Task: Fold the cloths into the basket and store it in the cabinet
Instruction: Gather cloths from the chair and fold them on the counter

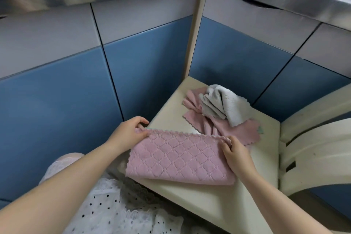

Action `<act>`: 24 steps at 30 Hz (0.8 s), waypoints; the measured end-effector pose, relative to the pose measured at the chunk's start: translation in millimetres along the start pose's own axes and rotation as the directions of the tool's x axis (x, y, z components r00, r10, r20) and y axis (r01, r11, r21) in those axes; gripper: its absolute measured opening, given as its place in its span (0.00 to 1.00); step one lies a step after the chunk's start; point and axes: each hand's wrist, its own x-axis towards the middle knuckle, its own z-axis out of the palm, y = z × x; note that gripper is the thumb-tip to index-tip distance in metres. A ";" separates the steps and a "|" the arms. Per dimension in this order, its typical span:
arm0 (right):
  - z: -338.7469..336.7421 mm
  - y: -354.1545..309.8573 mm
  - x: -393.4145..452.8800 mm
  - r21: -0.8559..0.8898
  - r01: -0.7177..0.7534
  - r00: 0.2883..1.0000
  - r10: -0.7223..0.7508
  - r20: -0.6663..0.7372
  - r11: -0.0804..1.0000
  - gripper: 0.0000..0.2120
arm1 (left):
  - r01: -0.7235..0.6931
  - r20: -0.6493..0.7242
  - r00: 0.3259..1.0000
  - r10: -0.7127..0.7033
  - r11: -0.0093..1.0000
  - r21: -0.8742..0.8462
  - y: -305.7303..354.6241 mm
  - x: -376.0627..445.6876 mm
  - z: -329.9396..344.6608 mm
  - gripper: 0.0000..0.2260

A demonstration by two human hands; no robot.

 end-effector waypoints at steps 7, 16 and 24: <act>2.2 -2.9 11.3 -0.042 -0.009 1.000 0.009 -0.005 0.999 0.13 | -0.001 -0.007 1.000 0.002 0.992 0.123 -1.9 17.8 2.4 0.15; -7.1 1.6 8.9 0.073 -0.044 0.996 0.050 -0.076 0.996 0.11 | -0.051 -0.167 0.982 0.088 0.975 0.215 -3.8 15.9 7.4 0.16; 60.7 -39.0 -34.0 -0.227 0.470 0.849 -0.507 -0.147 0.853 0.19 | -0.347 -0.011 0.923 0.384 0.845 0.406 40.6 -43.1 76.0 0.25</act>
